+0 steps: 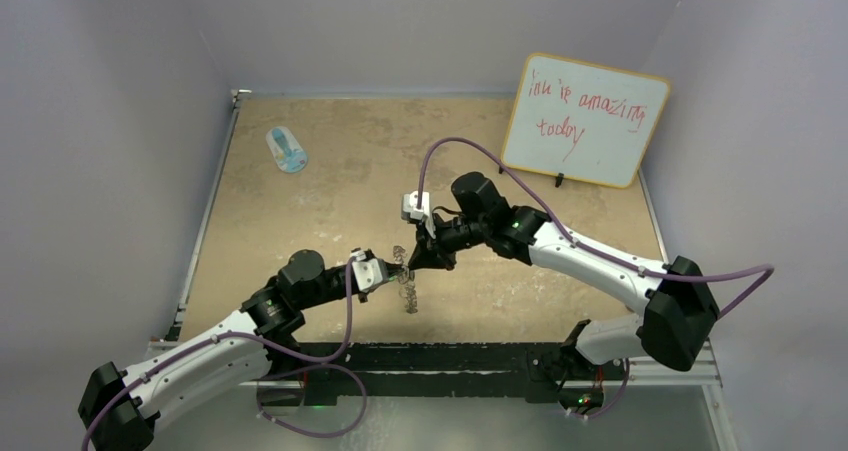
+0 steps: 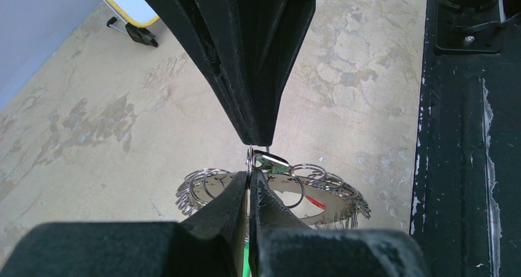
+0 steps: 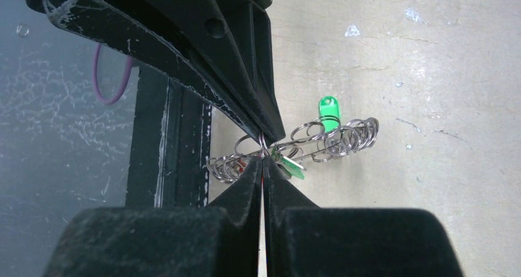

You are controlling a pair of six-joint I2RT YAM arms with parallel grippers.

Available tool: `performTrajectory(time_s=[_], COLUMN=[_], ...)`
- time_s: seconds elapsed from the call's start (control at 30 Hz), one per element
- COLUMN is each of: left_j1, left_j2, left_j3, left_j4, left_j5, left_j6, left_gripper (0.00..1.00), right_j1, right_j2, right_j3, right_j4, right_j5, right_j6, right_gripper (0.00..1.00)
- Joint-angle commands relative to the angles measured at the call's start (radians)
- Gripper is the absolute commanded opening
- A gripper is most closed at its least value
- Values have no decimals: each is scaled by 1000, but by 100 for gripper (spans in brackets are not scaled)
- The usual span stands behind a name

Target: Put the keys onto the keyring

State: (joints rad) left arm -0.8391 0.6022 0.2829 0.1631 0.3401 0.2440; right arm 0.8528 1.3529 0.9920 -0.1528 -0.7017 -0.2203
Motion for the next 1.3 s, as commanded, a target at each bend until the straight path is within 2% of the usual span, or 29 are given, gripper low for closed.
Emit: performTrajectory(time_s=[0.0,0.73,0.77,0.87,1.13,1.27], left_j1=[-2,-2,-2,-2,-2,-2], left_j2=[-9,-48,-51,-53,-46,-16], left_j3=[9,-2,-2,-2,2,5], left_j4=[64,63,61,62,85,152], left_j5=[2,-7,-8,-13,-76,-119], left_j6=[-14,-16,-15,-15,-40,-68], left_gripper=[0,0,0,0,0,0], right_j1=[5,5,4,3,-20,-40], right_j2=[3,-16,-25,-68,-205,-241], right_j3=[-6,-71,-75,-96,-206,-239], right_j4=[-11,40,49,85,258,303], right_j5=[19,96,110,160,310,375], right_j6=[10,43,49,65,154,193], right_gripper=[0,0,3,24,66,76])
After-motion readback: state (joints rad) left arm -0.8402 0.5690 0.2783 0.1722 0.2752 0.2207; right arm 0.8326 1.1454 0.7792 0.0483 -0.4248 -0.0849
